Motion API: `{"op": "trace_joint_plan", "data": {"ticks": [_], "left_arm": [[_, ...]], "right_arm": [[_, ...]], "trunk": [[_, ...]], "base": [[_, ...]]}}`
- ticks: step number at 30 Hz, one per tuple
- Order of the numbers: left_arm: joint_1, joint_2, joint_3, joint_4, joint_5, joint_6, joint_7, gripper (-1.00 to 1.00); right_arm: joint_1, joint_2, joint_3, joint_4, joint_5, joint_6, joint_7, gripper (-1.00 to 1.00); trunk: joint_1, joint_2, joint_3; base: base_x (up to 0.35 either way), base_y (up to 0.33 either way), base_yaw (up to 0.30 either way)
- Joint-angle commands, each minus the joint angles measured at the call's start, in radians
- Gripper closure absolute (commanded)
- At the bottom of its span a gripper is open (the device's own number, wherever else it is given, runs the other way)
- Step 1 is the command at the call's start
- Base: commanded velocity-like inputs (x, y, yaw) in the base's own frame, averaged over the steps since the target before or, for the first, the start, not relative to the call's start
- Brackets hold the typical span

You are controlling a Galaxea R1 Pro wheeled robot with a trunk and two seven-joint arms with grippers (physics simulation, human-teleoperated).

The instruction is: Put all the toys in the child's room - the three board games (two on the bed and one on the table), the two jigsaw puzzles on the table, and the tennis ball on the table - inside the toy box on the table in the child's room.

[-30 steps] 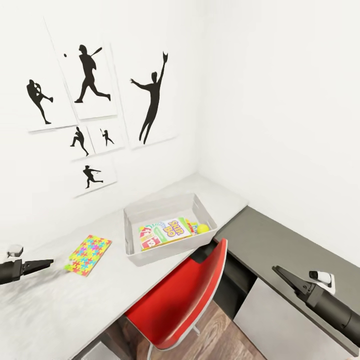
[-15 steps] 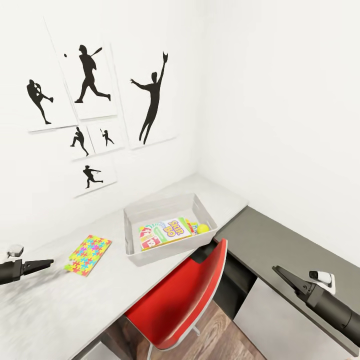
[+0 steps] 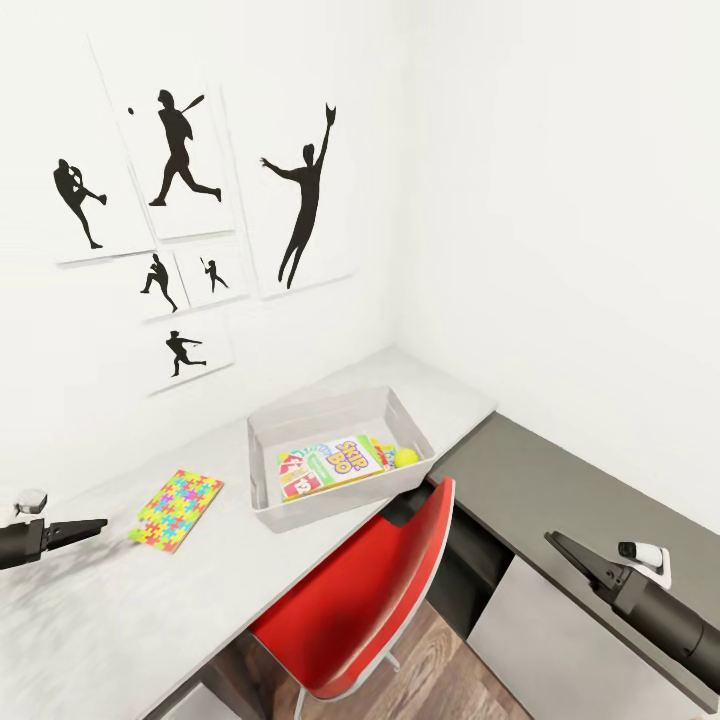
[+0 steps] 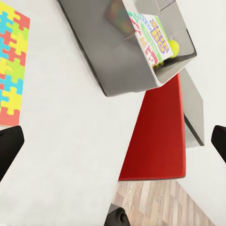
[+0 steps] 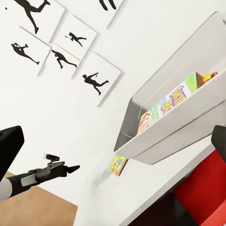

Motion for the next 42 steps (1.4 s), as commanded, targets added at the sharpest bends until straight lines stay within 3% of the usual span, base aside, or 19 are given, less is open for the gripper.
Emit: {"op": "trace_joint_plan", "data": {"ticks": [1, 24, 31, 42], "left_arm": [[-0.001, 0.0, 0.007, 0.0, -0.01, 0.011, -0.004, -1.0], [-0.001, -0.008, 0.009, -0.001, -0.01, 0.015, -0.004, -1.0], [-0.001, -0.025, 0.012, -0.001, -0.009, 0.025, -0.004, -1.0], [-0.005, -0.09, 0.037, -0.002, -0.01, 0.044, -0.004, -1.0]], "right_arm": [[-0.001, 0.0, 0.0, 0.0, -0.004, 0.006, 0.0, -1.0], [-0.001, 0.0, 0.001, 0.0, -0.004, 0.006, 0.0, -1.0], [-0.001, 0.0, 0.001, 0.0, -0.004, 0.006, 0.0, -1.0], [-0.001, 0.0, -0.001, 0.0, -0.004, 0.006, 0.001, -1.0]], "trunk": [[0.001, -0.002, -0.002], [0.001, -0.002, -0.002], [0.001, -0.002, -0.002], [0.001, -0.002, -0.002]], "base": [[0.0, 0.0, 0.0], [0.0, 0.0, 0.0], [0.0, 0.0, 0.0], [0.0, 0.0, 0.0]]}}
